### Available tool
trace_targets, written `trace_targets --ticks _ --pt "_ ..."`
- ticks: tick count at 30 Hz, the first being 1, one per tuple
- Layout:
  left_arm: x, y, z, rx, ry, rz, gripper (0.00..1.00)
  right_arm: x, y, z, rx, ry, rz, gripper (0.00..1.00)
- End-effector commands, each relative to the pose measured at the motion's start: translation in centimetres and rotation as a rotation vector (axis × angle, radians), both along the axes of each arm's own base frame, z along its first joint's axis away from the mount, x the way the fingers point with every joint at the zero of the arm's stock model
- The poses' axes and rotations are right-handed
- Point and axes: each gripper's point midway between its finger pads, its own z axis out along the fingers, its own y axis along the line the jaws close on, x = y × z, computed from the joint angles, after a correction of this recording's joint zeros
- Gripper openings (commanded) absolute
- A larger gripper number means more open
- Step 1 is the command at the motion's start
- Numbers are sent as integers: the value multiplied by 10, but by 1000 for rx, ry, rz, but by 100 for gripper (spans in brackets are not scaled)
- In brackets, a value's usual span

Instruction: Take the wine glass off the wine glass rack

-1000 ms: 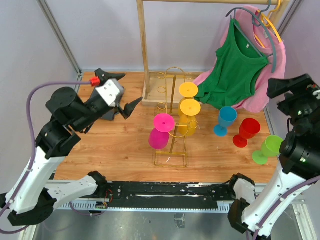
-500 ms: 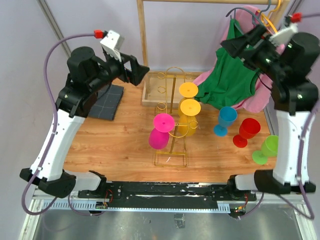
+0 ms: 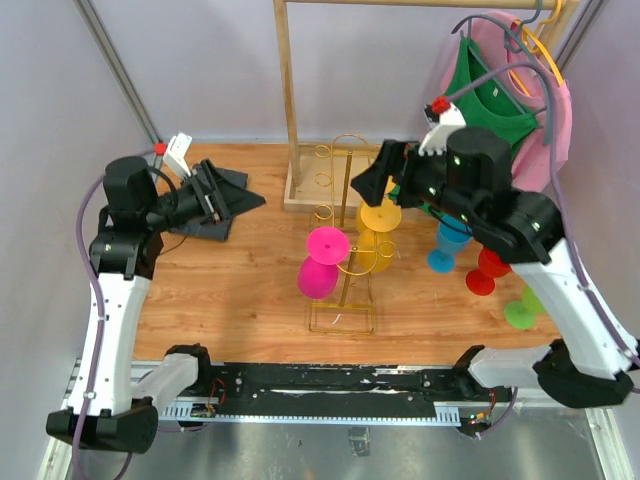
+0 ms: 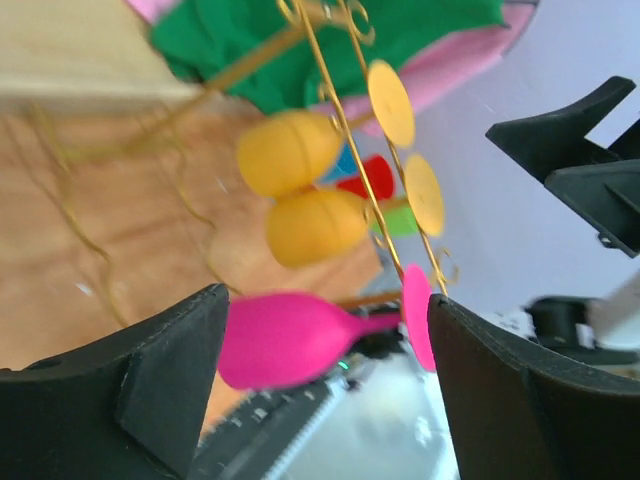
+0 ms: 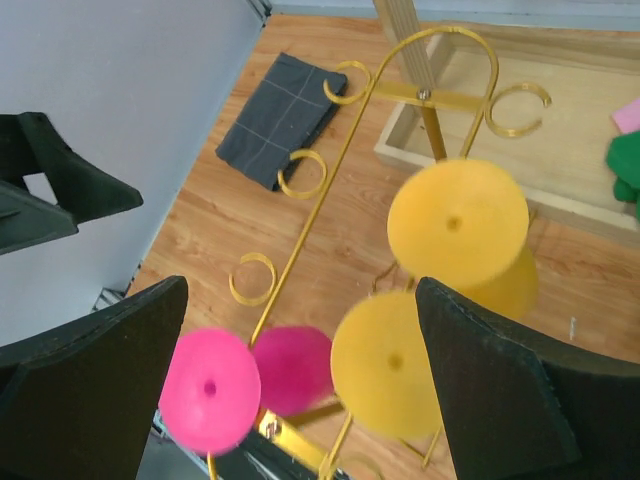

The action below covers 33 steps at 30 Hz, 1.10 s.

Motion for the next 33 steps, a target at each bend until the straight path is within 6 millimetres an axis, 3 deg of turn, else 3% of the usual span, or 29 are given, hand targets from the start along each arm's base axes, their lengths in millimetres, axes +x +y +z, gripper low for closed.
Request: trace_targets --ticks 1,8,19,26,33 --pt "-50 -21 -1 -184 155 -181 82 -24 -41 5 -64 -89 -141 99" --pt "-58 -36 -25 -231 305 -292 81 -27 -52 0 -102 -89 -179 99" --pt "-90 -82 -23 -211 367 -618 72 -19 -57 1 -119 -97 -229 99" --pt "-92 -96 -27 -198 394 -687 61 -23 -68 2 -124 -97 -265 99" --pt "-90 -104 -26 -187 388 -712 58 -21 -77 0 -142 -103 -305 99"
